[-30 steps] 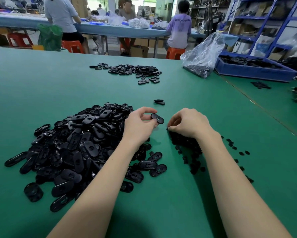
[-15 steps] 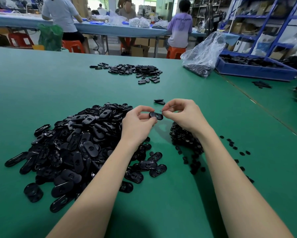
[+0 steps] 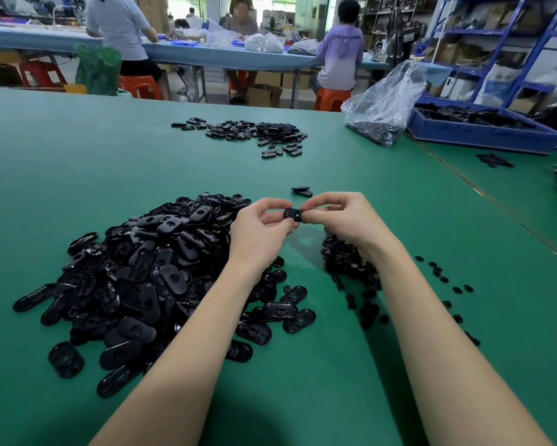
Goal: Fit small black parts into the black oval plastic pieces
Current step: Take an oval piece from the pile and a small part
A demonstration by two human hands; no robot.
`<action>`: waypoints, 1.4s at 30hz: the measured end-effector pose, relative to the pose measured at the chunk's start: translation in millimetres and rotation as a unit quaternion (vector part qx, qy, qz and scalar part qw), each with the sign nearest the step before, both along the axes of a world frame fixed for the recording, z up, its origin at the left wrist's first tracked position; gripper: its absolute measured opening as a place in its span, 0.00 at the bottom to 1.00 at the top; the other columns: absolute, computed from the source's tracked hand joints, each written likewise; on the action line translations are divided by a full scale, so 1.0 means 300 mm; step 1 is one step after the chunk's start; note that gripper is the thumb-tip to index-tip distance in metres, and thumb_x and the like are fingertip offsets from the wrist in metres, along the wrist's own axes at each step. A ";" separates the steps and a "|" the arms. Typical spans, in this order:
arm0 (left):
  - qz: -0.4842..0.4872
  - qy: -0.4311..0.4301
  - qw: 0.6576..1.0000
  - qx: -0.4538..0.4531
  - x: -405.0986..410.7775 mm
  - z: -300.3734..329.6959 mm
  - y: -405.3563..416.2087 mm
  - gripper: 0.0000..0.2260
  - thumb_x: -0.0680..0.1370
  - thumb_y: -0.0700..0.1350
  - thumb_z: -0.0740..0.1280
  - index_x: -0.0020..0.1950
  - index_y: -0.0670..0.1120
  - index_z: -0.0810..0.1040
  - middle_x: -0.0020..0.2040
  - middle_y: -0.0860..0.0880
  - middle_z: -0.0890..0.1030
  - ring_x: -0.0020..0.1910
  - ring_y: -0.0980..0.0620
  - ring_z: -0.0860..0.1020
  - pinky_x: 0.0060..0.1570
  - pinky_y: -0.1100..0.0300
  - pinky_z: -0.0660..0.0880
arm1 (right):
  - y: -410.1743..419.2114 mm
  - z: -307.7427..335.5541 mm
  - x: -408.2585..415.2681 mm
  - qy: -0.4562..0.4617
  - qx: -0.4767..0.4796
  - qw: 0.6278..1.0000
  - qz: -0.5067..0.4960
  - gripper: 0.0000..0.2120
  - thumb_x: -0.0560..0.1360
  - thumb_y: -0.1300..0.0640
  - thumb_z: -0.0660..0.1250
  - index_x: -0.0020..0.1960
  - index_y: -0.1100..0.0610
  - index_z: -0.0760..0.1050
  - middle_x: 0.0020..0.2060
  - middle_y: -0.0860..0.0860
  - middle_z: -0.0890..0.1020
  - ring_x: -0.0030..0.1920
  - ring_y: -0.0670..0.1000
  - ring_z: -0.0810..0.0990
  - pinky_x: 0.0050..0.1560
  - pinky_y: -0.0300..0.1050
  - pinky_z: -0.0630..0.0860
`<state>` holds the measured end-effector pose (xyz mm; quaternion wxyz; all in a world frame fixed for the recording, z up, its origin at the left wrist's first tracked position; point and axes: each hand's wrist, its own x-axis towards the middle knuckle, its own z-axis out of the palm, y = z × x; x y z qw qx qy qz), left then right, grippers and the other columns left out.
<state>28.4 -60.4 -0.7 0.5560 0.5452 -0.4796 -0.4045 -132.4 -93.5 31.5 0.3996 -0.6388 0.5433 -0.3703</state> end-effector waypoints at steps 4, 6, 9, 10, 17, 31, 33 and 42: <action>0.002 -0.001 1.000 -0.003 0.001 0.002 0.003 0.12 0.73 0.36 0.75 0.50 0.52 0.83 0.41 0.54 0.87 0.43 0.58 0.86 0.50 0.59 0.79 | 0.004 0.008 -0.001 0.008 0.014 1.000 -0.001 0.02 0.71 0.54 0.78 0.43 0.48 0.86 0.32 0.48 0.79 0.27 0.45 0.65 0.31 0.38 0.65; 0.002 -0.005 1.000 -0.005 0.000 0.003 0.007 0.12 0.73 0.36 0.75 0.50 0.52 0.83 0.41 0.55 0.87 0.43 0.59 0.85 0.48 0.61 0.78 | 0.002 0.006 0.003 0.018 0.014 1.000 -0.013 0.02 0.70 0.54 0.78 0.42 0.49 0.86 0.32 0.47 0.78 0.25 0.43 0.66 0.32 0.39 0.65; 0.005 -0.021 1.000 -0.009 -0.001 0.003 0.008 0.11 0.73 0.37 0.74 0.49 0.53 0.83 0.41 0.55 0.87 0.42 0.60 0.85 0.45 0.64 0.76 | -0.002 -0.002 0.014 0.036 0.012 0.999 -0.034 0.03 0.69 0.54 0.79 0.40 0.50 0.86 0.28 0.42 0.78 0.23 0.39 0.70 0.34 0.40 0.66; 0.006 -0.026 1.000 -0.011 0.000 0.003 0.008 0.11 0.73 0.37 0.74 0.49 0.53 0.83 0.41 0.55 0.87 0.42 0.60 0.85 0.44 0.64 0.75 | -0.001 -0.003 0.017 0.038 0.013 0.999 -0.035 0.03 0.69 0.54 0.79 0.40 0.50 0.86 0.28 0.42 0.78 0.23 0.38 0.70 0.34 0.40 0.66; -0.006 -0.039 0.999 -0.013 0.001 -0.001 0.008 0.11 0.73 0.38 0.74 0.48 0.55 0.83 0.41 0.55 0.87 0.44 0.59 0.85 0.49 0.60 0.78 | 0.002 0.000 0.018 0.042 0.026 0.998 -0.045 0.04 0.69 0.54 0.80 0.40 0.49 0.85 0.32 0.42 0.77 0.29 0.40 0.71 0.33 0.39 0.66; -0.085 0.181 0.978 0.058 0.017 0.027 -0.002 0.08 0.78 0.31 0.68 0.54 0.41 0.80 0.39 0.46 0.86 0.40 0.51 0.84 0.45 0.65 0.80 | -0.006 0.000 -0.019 -0.037 0.141 0.989 0.022 0.12 0.68 0.43 0.80 0.48 0.46 0.87 0.45 0.44 0.88 0.35 0.44 0.72 0.26 0.34 0.64; -0.070 0.158 0.983 0.056 0.018 0.022 -0.005 0.08 0.77 0.32 0.69 0.54 0.42 0.80 0.38 0.46 0.86 0.39 0.51 0.82 0.48 0.63 0.80 | -0.008 0.008 -0.017 -0.016 0.115 0.993 0.028 0.10 0.69 0.44 0.79 0.47 0.47 0.87 0.45 0.44 0.88 0.34 0.44 0.72 0.30 0.36 0.65; -0.042 0.091 0.994 0.044 0.017 0.010 -0.007 0.09 0.74 0.36 0.73 0.52 0.44 0.80 0.39 0.47 0.86 0.39 0.51 0.83 0.62 0.46 0.76 | -0.008 0.012 0.001 0.046 0.007 0.999 0.023 0.04 0.71 0.53 0.78 0.37 0.50 0.85 0.26 0.40 0.78 0.23 0.39 0.70 0.25 0.29 0.65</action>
